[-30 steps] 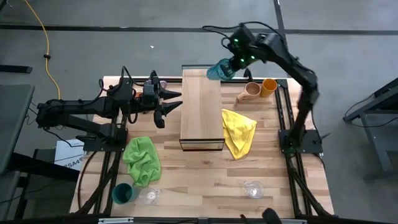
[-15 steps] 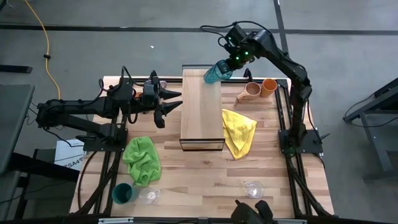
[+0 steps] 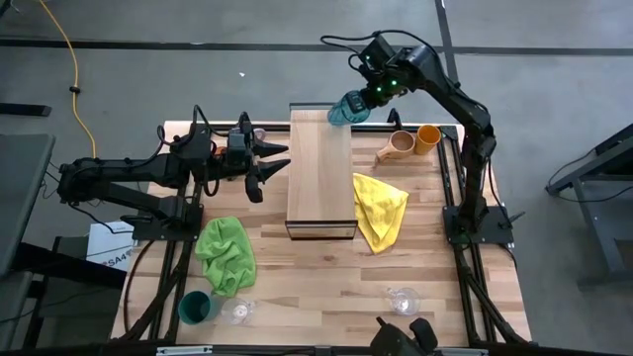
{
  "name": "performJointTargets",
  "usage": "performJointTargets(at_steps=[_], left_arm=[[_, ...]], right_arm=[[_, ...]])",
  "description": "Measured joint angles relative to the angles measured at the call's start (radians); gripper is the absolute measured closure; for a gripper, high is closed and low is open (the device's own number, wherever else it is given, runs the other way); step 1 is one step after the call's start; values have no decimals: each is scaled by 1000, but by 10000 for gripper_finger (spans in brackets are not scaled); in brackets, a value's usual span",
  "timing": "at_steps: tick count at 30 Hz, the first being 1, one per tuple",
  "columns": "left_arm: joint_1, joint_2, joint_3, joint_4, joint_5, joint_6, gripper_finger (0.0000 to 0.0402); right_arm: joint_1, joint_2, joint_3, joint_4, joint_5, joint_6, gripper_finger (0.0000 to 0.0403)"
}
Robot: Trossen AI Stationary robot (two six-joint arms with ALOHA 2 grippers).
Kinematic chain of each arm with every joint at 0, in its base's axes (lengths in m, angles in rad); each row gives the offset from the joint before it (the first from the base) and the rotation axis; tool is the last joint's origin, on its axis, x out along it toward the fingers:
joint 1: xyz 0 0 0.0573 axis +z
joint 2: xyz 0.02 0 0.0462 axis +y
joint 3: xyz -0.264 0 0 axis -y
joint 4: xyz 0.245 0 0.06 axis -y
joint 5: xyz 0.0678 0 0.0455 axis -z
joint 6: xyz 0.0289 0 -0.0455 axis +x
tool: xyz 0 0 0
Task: Stack small to large cups/mugs on shelf
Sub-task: Put the light blue cup on the shelf
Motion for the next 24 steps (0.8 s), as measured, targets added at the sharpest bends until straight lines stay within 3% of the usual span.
performJointTargets(at_steps=[24], left_arm=[[0,0,0,0,0,-4,252]], right_arm=[[1,0,0,1,-23,6,402]])
